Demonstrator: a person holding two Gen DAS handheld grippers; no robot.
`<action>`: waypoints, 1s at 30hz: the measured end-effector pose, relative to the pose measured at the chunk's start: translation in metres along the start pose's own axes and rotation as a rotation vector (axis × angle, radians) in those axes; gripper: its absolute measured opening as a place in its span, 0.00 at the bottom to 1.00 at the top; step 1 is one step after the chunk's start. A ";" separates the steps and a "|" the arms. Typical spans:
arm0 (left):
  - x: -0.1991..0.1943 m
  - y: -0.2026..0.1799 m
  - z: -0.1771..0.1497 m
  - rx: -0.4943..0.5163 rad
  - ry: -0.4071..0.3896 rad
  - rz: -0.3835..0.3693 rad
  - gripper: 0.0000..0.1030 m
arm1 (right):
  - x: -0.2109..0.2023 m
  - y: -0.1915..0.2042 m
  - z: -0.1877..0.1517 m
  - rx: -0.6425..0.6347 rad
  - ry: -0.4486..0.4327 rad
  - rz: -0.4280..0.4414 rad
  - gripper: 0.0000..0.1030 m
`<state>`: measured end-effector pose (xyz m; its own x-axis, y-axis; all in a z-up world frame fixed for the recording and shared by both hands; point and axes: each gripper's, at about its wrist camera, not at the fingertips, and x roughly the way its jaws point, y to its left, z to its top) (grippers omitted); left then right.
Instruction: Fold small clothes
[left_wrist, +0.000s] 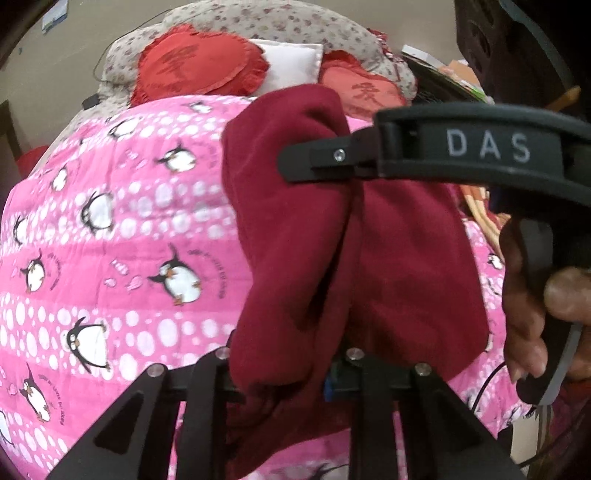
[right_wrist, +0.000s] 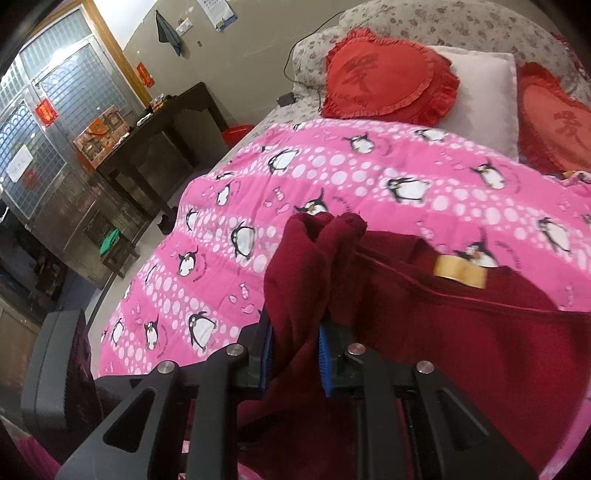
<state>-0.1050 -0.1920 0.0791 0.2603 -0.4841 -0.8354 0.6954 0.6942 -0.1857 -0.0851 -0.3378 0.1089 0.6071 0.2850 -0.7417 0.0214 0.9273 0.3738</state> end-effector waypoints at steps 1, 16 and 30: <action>-0.002 -0.008 0.002 0.008 0.000 -0.006 0.24 | -0.008 -0.005 -0.002 0.003 -0.007 -0.005 0.00; 0.021 -0.144 0.038 0.136 0.026 -0.103 0.24 | -0.110 -0.111 -0.032 0.095 -0.099 -0.117 0.00; 0.051 -0.181 0.037 0.132 0.060 -0.086 0.24 | -0.109 -0.168 -0.054 0.181 -0.097 -0.158 0.00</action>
<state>-0.1930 -0.3617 0.0895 0.1583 -0.5032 -0.8495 0.7964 0.5737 -0.1914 -0.1973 -0.5117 0.0969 0.6577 0.1071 -0.7456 0.2588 0.8974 0.3573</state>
